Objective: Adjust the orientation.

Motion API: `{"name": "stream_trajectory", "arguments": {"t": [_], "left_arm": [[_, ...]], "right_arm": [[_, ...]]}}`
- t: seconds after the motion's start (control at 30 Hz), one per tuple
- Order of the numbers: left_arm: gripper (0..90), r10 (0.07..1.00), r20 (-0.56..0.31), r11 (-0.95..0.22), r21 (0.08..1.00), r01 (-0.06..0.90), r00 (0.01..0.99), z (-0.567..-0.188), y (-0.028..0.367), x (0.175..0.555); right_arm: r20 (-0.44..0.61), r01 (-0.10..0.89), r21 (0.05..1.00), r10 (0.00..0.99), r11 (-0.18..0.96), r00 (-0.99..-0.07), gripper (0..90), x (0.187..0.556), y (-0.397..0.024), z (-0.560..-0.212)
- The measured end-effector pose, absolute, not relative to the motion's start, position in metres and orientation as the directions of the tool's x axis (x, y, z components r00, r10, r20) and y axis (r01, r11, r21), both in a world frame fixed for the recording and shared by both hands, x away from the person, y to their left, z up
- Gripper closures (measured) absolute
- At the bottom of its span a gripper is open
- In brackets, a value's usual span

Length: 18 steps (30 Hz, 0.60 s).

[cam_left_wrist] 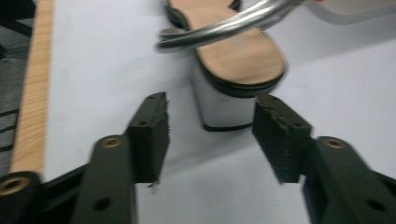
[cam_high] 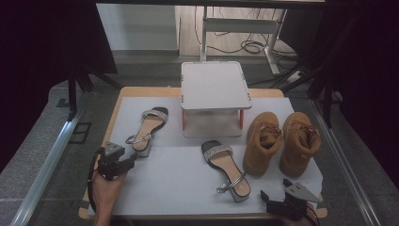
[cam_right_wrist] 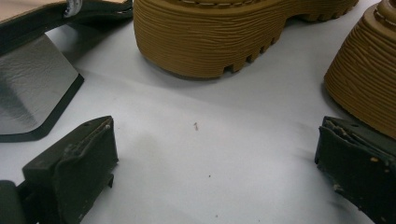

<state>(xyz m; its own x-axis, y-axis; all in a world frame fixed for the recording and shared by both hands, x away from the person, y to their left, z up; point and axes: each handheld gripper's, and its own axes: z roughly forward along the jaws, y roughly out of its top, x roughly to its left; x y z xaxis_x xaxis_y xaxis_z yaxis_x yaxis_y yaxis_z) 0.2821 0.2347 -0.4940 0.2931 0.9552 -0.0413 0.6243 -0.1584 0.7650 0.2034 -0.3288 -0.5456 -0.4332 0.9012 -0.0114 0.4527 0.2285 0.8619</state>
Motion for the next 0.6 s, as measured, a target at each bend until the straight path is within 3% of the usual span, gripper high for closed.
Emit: {"name": "stream_trajectory", "arguments": {"t": [0.1,0.6], "left_arm": [[32.4,0.957,-0.03,-0.164,0.765,0.622,0.289,-0.495,0.23,0.283],[20.3,0.963,-0.048,-0.141,0.748,0.649,0.265,-0.504,0.209,0.301]], "right_arm": [[-0.011,0.453,0.862,0.901,0.228,-0.433,0.0,0.203,-0.329,-0.546],[-0.011,0.453,0.862,0.901,0.228,-0.433,0.0,0.203,-0.329,-0.546]]}}
